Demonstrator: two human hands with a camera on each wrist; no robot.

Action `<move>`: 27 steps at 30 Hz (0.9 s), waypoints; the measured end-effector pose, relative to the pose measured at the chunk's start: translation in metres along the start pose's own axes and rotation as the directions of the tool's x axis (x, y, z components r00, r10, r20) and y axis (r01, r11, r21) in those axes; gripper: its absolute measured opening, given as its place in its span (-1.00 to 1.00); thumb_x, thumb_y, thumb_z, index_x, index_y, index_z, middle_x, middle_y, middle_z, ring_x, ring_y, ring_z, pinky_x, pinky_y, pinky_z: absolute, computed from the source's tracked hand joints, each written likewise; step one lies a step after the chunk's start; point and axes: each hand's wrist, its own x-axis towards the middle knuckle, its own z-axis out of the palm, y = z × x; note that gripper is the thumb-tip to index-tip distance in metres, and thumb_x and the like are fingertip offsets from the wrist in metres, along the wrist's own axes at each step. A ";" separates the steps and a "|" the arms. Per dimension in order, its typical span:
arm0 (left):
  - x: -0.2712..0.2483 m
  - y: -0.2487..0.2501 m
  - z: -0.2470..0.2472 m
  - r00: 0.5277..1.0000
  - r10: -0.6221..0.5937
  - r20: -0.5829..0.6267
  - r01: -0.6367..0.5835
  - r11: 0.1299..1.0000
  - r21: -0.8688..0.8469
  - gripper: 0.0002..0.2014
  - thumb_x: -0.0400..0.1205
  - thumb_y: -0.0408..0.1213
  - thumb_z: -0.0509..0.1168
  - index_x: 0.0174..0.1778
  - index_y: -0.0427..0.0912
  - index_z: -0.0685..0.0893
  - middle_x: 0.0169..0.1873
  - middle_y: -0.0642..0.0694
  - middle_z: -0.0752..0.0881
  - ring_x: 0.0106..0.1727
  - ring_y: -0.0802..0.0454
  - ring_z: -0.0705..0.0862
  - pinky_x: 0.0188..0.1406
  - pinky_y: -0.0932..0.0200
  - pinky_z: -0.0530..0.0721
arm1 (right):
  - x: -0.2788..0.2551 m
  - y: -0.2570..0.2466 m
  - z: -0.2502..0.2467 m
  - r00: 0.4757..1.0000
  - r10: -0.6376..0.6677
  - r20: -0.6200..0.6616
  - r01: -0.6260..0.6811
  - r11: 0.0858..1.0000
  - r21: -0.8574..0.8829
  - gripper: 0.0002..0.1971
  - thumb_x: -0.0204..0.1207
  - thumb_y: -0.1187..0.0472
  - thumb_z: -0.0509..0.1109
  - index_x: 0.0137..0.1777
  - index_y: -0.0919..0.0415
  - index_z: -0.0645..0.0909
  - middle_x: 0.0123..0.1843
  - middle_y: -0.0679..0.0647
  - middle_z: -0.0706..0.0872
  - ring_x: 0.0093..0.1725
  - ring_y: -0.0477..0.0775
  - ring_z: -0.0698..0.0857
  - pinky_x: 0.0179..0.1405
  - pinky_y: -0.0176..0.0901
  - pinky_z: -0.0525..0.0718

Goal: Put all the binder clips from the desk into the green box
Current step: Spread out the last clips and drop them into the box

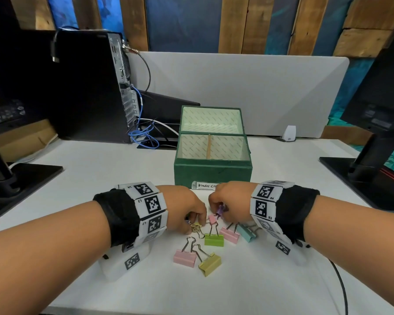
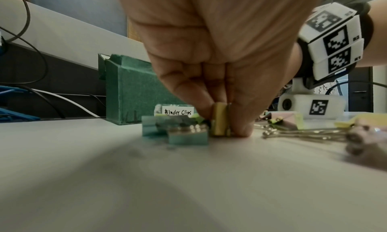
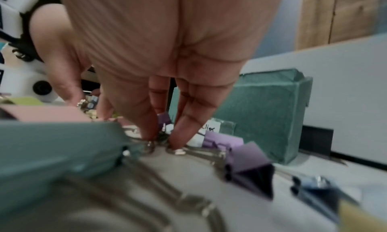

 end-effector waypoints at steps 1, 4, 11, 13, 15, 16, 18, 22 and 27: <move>0.000 0.000 0.000 1.000 -0.008 0.003 0.008 1.000 -0.001 -0.66 0.54 -0.17 0.35 0.25 0.13 0.62 0.03 0.08 0.71 -0.11 0.16 0.55 0.01 0.22 0.57 | 0.001 0.001 -0.001 1.000 -0.011 0.009 0.011 1.000 -0.017 -0.75 0.48 0.33 0.31 0.13 0.14 0.61 0.05 0.05 0.64 0.04 0.08 0.60 -0.16 -0.24 0.45; 0.000 0.000 0.000 1.000 -0.027 0.005 0.027 1.000 -0.011 -0.67 0.53 -0.17 0.36 0.22 0.11 0.62 0.01 0.07 0.71 -0.11 0.15 0.56 0.02 0.19 0.59 | 0.002 0.004 -0.006 0.999 -0.038 0.027 0.039 0.999 -0.005 -0.87 0.43 0.34 0.35 -0.09 0.12 0.56 -0.11 -0.03 0.58 -0.12 0.00 0.52 -0.42 -0.36 0.33; -0.003 0.000 -0.001 0.999 -0.052 -0.012 0.051 0.998 -0.048 -0.72 0.47 -0.21 0.39 0.09 0.06 0.60 -0.23 0.15 0.58 -0.21 0.12 0.54 -0.09 0.16 0.61 | -0.003 0.013 -0.014 0.996 0.029 0.083 -0.042 0.988 0.152 -0.87 0.40 0.31 0.40 -0.23 0.10 0.50 -0.34 -0.08 0.51 -0.45 -0.10 0.48 -0.70 -0.50 0.42; -0.004 -0.001 -0.001 0.998 -0.057 -0.009 0.056 0.997 -0.060 -0.72 0.46 -0.21 0.40 0.07 0.07 0.60 -0.24 0.15 0.58 -0.22 0.12 0.54 -0.09 0.15 0.61 | -0.004 0.016 -0.017 0.993 0.038 0.110 -0.060 0.978 0.199 -0.87 0.41 0.34 0.39 -0.23 0.14 0.50 -0.38 -0.08 0.48 -0.55 -0.16 0.46 -0.80 -0.58 0.34; -0.004 -0.002 -0.001 0.998 -0.060 -0.008 0.059 0.996 -0.072 -0.74 0.46 -0.20 0.41 0.05 0.06 0.60 -0.26 0.15 0.58 -0.23 0.12 0.54 -0.09 0.14 0.62 | -0.004 0.019 -0.020 0.994 0.044 0.104 -0.067 0.971 0.230 -0.83 0.40 0.38 0.38 -0.30 0.13 0.49 -0.41 -0.11 0.48 -0.61 -0.23 0.51 -0.77 -0.58 0.34; -0.004 -0.002 -0.001 0.998 -0.059 -0.013 0.057 0.995 -0.076 -0.75 0.45 -0.20 0.41 0.03 0.05 0.61 -0.27 0.15 0.58 -0.23 0.12 0.55 -0.08 0.14 0.63 | -0.003 0.021 -0.023 0.995 0.049 0.084 -0.069 0.966 0.249 -0.79 0.38 0.39 0.37 -0.35 0.10 0.47 -0.43 -0.13 0.48 -0.59 -0.27 0.51 -0.70 -0.58 0.38; -0.004 -0.004 0.000 0.998 -0.053 -0.031 0.050 0.995 -0.086 -0.79 0.45 -0.19 0.42 -0.02 0.04 0.62 -0.31 0.15 0.58 -0.26 0.14 0.55 -0.11 0.15 0.64 | -0.002 0.026 -0.034 0.997 0.073 0.025 -0.077 0.943 0.323 -0.74 0.39 0.38 0.38 -0.38 0.06 0.45 -0.42 -0.13 0.54 -0.45 -0.21 0.57 -0.48 -0.53 0.56; -0.004 -0.008 0.001 0.997 -0.046 -0.056 0.039 0.993 -0.109 -0.84 0.45 -0.22 0.41 -0.08 0.02 0.63 -0.42 0.16 0.53 -0.41 0.28 0.48 -0.32 0.33 0.51 | 0.006 0.045 -0.068 0.938 0.222 -0.267 -0.076 0.882 0.465 -0.78 0.44 0.35 0.39 -0.34 0.07 0.48 -0.34 -0.08 0.63 -0.36 -0.09 0.66 -0.40 -0.42 0.67; -0.010 -0.018 -0.009 0.981 -0.088 -0.174 0.040 0.965 -0.261 -0.75 0.41 -0.29 0.42 -0.33 0.15 0.50 -0.41 0.17 0.57 -0.35 0.24 0.54 -0.22 0.28 0.60 | 0.024 0.063 -0.073 0.841 0.381 -0.383 -0.261 0.907 0.329 -0.84 0.43 0.16 0.46 -0.02 0.07 0.58 0.05 0.02 0.53 0.01 0.09 0.61 -0.06 -0.15 0.54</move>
